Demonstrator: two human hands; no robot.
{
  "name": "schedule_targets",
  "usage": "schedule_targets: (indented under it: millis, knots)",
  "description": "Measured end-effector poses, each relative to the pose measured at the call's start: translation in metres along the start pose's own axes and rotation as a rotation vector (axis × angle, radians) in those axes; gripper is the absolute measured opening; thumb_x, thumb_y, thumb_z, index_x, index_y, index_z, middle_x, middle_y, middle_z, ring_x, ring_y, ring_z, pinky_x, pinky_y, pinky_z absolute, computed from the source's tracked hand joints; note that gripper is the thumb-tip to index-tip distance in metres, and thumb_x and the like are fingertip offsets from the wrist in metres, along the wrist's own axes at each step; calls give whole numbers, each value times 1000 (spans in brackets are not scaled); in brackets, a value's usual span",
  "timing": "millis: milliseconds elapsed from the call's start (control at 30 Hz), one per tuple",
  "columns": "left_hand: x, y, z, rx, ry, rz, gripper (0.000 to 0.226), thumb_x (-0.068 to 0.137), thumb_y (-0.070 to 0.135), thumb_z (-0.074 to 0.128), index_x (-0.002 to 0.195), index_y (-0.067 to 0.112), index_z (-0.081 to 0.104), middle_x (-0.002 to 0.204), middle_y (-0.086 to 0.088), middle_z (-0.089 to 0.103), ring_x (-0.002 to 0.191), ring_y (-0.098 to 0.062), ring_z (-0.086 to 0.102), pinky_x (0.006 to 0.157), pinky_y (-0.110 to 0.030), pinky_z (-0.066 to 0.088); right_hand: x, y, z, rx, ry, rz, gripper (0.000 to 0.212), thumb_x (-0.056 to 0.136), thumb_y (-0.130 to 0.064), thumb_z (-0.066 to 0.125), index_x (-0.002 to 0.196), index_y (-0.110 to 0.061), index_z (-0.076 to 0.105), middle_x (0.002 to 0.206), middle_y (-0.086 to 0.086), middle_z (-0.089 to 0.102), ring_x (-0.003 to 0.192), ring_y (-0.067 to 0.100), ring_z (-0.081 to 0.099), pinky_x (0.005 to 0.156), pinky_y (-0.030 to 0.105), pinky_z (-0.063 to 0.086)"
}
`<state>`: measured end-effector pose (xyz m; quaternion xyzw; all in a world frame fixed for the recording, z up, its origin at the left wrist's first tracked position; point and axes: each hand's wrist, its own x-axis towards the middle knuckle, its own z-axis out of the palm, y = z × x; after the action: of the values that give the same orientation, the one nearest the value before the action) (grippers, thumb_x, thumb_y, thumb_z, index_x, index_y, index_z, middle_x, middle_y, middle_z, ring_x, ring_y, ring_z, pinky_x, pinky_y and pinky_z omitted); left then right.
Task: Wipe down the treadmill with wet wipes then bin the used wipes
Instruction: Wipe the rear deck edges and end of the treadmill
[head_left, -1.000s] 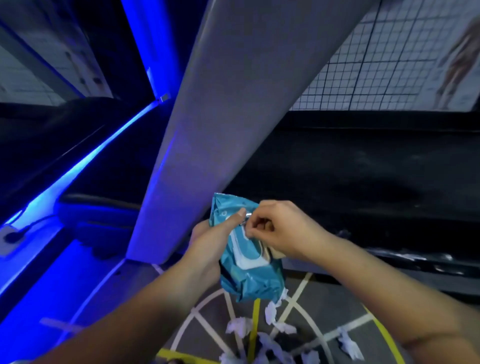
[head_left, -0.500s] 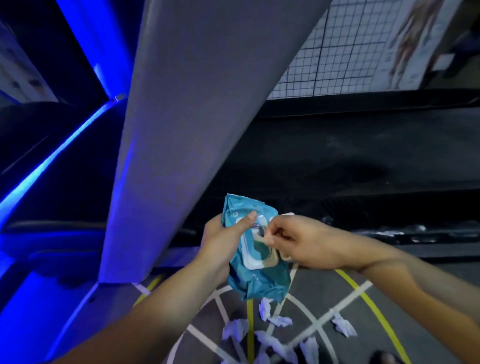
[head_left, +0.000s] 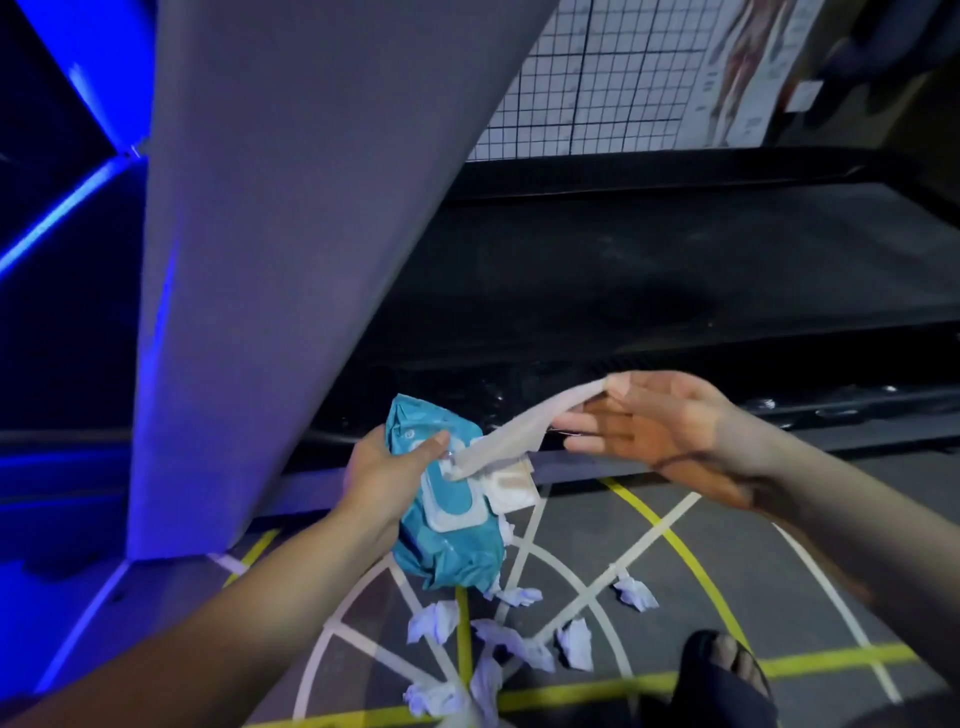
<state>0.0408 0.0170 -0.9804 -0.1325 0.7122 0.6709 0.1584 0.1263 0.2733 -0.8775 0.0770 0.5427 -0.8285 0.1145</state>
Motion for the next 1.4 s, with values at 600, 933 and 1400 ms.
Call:
schedule_targets:
  millis: [600,933,1400]
  knots:
    - [7,-7,-16,51,92,-9,17,88,19,86,101,14,77,95,-8,81,88,-30,78,86,-50,64,56,-61,-24,71,198,-208,33,109,-19,36,111,-5,67,99,8,71,105,24,69,92,45,58]
    - [-36,1,-32,92,-144,-88,18,92,7,78,108,-2,74,101,-20,79,82,-26,76,77,-38,63,122,-37,13,-239,108,-201,45,107,-11,32,91,-8,73,86,13,71,81,22,69,93,43,52]
    - [-55,-4,-87,23,87,-112,15,92,3,76,106,-4,74,91,-19,80,69,-22,75,57,-28,60,165,109,46,-1388,-347,-100,8,101,-11,45,94,-12,47,91,10,60,79,24,56,75,35,45]
